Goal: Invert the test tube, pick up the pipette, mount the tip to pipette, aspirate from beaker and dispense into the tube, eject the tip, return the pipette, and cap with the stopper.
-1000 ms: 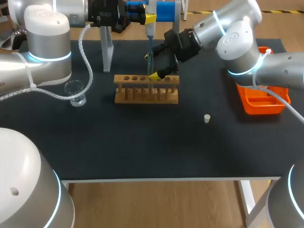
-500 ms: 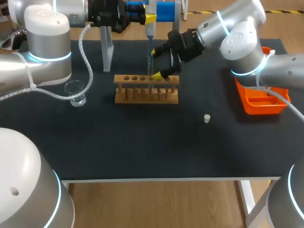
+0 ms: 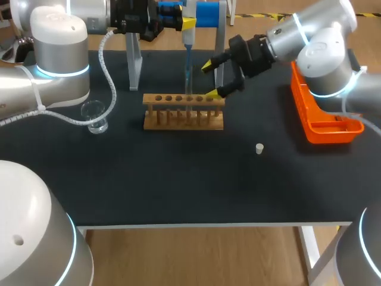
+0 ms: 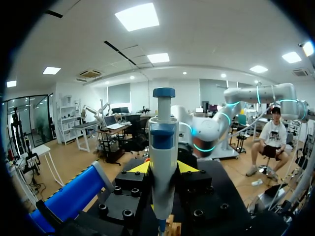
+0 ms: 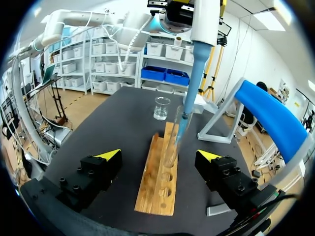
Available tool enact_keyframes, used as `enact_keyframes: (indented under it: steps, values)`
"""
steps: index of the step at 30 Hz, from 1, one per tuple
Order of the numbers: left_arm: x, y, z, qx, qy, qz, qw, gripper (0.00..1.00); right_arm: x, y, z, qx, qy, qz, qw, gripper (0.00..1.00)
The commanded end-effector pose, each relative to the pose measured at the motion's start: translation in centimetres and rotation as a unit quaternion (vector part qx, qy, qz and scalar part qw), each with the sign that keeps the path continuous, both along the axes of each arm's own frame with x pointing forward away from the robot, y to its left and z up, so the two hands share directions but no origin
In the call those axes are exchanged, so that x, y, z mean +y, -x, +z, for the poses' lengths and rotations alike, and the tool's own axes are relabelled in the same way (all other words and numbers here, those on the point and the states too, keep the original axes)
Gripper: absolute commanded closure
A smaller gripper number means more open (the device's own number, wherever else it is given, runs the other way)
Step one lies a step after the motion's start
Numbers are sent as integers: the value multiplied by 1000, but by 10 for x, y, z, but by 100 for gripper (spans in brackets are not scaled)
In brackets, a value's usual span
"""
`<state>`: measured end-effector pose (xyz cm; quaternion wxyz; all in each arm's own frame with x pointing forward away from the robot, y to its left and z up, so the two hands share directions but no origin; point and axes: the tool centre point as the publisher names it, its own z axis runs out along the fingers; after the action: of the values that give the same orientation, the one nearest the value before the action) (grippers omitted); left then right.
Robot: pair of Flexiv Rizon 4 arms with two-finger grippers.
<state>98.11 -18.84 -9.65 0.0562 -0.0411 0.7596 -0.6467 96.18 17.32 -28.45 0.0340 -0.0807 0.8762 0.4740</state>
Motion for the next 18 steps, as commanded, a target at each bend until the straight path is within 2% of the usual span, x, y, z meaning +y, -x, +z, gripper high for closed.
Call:
enact_keyframes:
  steps: [1, 6, 12, 18]
  values:
    - [0, -1, 0, 0, -1, -1, 1000, 100, -20, 10, 9, 2, 3, -10, 1000, 0]
    - [0, -1, 0, 0, -1, -1, 1000, 100, -39, 13, 24, 14, -18, -29, 999, 0]
    - [0, -1, 0, 0, -1, -1, 1000, 100, -59, 18, 40, 21, -19, -69, 997, 0]
    - [0, -1, 0, 0, -1, -1, 1000, 100, -68, 25, 78, 7, -28, -74, 997, 0]
